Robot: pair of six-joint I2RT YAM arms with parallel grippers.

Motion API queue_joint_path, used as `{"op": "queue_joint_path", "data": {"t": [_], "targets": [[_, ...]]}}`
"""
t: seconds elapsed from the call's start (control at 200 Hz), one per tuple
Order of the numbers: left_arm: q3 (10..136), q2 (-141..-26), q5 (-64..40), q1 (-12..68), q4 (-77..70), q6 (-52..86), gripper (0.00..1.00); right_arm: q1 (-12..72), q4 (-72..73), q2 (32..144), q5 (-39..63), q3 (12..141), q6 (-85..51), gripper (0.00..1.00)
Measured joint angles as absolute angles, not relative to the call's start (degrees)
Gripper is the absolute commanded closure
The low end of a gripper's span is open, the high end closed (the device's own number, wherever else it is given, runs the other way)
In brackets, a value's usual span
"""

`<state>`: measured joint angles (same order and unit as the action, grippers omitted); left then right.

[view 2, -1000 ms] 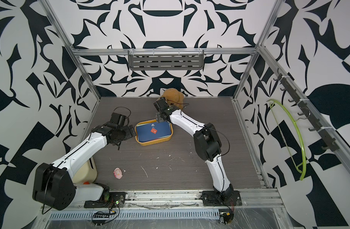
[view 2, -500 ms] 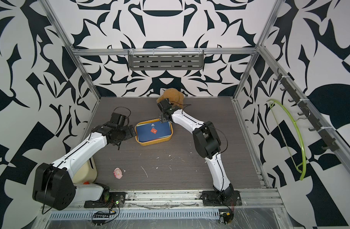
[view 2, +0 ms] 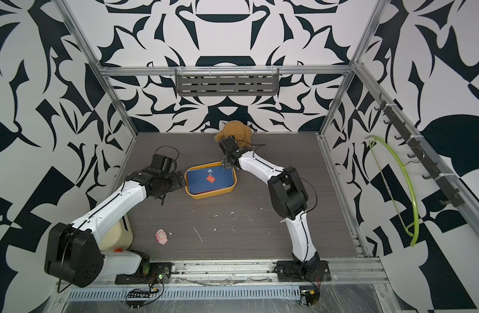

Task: Put the sealed envelopes into the storage box
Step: Adjust the envelope in the storage box, then reset both arms

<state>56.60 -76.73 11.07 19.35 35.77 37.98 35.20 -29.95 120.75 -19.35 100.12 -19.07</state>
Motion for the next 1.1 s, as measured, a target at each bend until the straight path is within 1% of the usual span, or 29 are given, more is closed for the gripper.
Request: {"op": "queue_joint_path", "data": {"t": [0.075,0.235,0.425,0.56,0.635,0.75,0.88,1.0,1.1], "targets": [[56.6,-76.7,11.0,19.4,35.8,37.9,0.01,35.2,-30.0,119.6,-19.6,100.1,-18.9,0.01],[56.0,-76.4,11.0,19.4,35.2,37.6,0.01,34.9,-30.2,115.2,-20.9,97.4,-18.4,0.01],[50.8,-72.1,12.7,19.4,33.2,35.2,0.01,33.0,-30.3,104.1,-21.2,86.5,-17.6,0.00],[47.2,-68.5,18.4,19.4,28.5,28.9,0.01,26.8,-28.9,93.6,-18.5,74.7,-16.7,0.00],[44.3,-66.4,22.0,18.9,23.9,24.3,0.01,21.0,-26.7,87.7,-16.9,67.3,-16.4,0.01],[40.4,-65.2,24.5,16.8,17.2,17.6,0.01,12.3,-21.5,80.6,-17.2,56.4,-16.1,0.01],[36.9,-65.3,25.3,13.1,11.7,13.1,0.01,7.9,-15.7,77.8,-18.5,47.9,-13.7,0.01],[35.0,-65.9,24.9,9.7,7.3,10.7,0.01,6.6,-8.7,78.1,-19.7,42.4,-10.8,0.01],[33.9,-68.0,23.1,6.6,2.2,10.5,0.01,5.9,0.6,78.5,-20.4,37.6,-8.4,0.00]]}}
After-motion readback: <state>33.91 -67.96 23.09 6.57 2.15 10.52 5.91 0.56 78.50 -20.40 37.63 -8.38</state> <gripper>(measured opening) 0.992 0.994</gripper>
